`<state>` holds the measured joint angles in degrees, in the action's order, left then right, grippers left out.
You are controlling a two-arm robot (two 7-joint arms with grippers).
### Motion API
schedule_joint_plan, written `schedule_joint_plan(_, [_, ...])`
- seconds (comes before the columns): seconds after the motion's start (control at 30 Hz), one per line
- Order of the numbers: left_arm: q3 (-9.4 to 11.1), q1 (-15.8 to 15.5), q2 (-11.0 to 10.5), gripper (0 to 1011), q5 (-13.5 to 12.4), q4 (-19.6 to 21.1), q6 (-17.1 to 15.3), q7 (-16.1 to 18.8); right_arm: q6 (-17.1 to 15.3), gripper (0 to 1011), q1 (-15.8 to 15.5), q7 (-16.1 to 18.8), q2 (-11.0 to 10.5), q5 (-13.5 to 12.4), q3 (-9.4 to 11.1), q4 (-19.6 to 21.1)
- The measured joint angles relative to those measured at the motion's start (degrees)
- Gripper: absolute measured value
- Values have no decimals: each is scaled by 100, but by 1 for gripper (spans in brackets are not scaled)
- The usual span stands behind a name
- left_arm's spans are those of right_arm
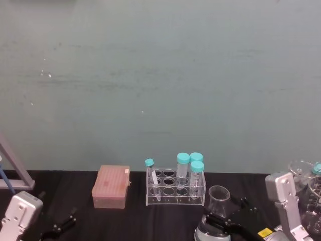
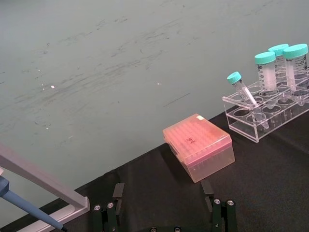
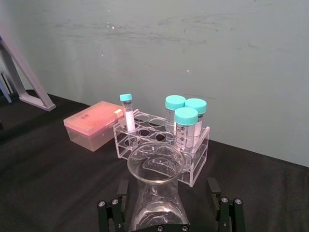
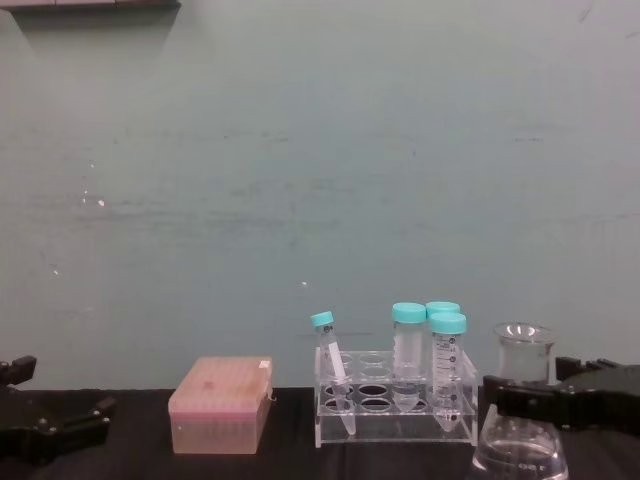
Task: Pick up the beaker with the right gripper, shake it three times, and then put it down.
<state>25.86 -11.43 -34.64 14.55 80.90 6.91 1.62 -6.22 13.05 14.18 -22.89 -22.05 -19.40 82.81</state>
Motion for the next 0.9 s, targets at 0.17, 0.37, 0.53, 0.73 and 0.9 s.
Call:
schedule_joint_plan(0.17, [0,0,0,1000,0,0,0,0,0,1000,78,11,135,97,13,-135])
schedule_joint_plan(0.37, [0,0,0,1000,0,0,0,0,6,1000,78,-69,252,203,78,-154])
schedule_joint_plan(0.53, [0,0,0,1000,0,0,0,0,15,1000,54,-108,332,284,127,-144])
schedule_joint_plan(0.73, [0,0,0,1000,0,0,0,0,7,1000,7,-82,394,366,178,-89])
schedule_joint_plan(0.9, [0,0,0,1000,0,0,0,0,-28,1000,-25,-25,429,407,223,-50])
